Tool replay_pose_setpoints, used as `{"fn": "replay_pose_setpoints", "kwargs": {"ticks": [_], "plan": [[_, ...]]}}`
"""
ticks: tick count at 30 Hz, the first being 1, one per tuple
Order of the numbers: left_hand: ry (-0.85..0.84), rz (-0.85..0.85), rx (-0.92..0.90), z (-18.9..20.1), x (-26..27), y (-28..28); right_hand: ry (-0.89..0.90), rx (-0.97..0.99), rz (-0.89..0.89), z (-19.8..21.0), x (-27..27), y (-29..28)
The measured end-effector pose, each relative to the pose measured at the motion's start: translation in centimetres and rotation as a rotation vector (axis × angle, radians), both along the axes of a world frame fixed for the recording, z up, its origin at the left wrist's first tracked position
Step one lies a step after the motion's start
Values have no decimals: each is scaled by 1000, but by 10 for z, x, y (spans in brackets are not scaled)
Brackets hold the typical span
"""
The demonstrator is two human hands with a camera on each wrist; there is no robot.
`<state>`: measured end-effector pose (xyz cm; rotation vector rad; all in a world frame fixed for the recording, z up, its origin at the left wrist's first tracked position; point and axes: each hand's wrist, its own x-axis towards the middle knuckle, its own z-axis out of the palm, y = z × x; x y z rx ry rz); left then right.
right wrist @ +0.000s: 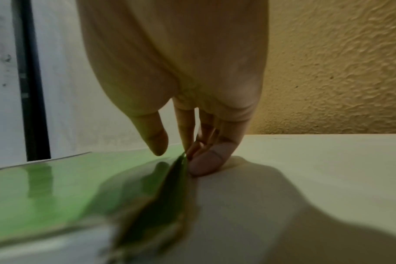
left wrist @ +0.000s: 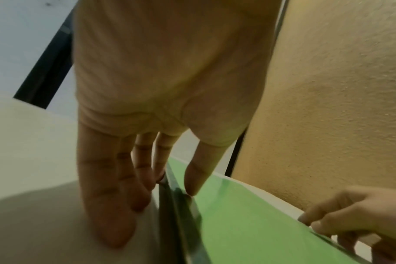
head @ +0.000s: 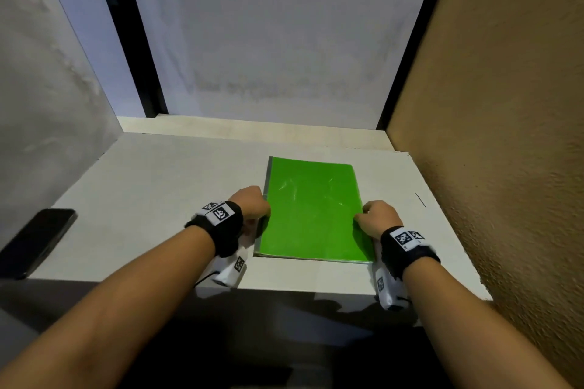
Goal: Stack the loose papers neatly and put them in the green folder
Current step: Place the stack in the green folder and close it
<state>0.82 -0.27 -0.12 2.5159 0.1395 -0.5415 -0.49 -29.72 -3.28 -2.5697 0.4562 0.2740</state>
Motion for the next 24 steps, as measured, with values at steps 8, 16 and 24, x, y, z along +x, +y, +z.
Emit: {"fn": "replay_pose_setpoints", "kwargs": {"ticks": [8,16,24], "plan": [[-69,188,-90,-12,36,37,45,63,63,3,35,47],[-67,396,-27,-12,71,128,63,68,211,-4,82,136],[-89,473,52,-15,94,179,101,11,316,-11,121,204]]}}
